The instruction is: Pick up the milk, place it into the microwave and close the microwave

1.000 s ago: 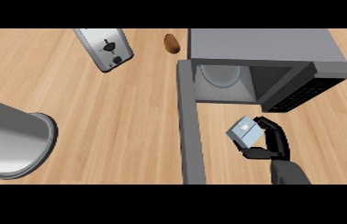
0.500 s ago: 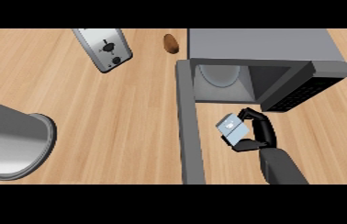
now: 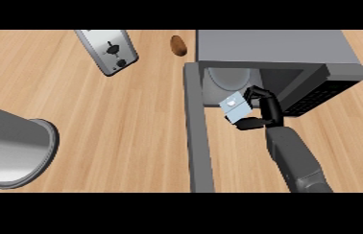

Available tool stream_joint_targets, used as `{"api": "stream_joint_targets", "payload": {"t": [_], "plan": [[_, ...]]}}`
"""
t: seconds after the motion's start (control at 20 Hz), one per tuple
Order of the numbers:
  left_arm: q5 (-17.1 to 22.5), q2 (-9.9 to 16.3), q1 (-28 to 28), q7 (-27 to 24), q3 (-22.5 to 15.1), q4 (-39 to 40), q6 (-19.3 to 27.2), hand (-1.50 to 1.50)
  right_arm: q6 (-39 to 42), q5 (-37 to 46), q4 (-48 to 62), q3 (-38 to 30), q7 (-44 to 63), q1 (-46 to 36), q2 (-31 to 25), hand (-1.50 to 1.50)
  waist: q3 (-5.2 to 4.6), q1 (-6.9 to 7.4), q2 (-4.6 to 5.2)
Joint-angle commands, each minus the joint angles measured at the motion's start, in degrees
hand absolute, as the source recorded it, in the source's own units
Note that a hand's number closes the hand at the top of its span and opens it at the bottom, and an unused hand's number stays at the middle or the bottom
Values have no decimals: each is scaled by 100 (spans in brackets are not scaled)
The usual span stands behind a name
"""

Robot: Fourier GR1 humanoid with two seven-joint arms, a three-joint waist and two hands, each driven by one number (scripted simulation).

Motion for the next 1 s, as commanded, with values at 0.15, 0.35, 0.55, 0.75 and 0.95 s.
{"api": "stream_joint_targets", "payload": {"t": [0.15,0.35,0.55,0.75,0.95], "plan": [[315,258,-332,-18,231,298,-269,-150,-197,53,696,-169,427,-949,-432,150,5,143,70],[-76,10,-538,148,-129,-12,30,-150,-110,57,935,-218,873,-1484,-640,150,8,191,113],[167,114,-555,119,-38,-78,-68,-150,-360,142,1090,-210,865,-1628,-659,150,15,327,165],[196,277,-783,188,17,-39,146,-150,-1005,402,1119,-52,969,-1822,-843,150,18,384,214],[248,357,-797,262,-44,-81,105,-150,-1419,471,1255,-64,1300,-2046,-1063,150,24,538,270]]}}
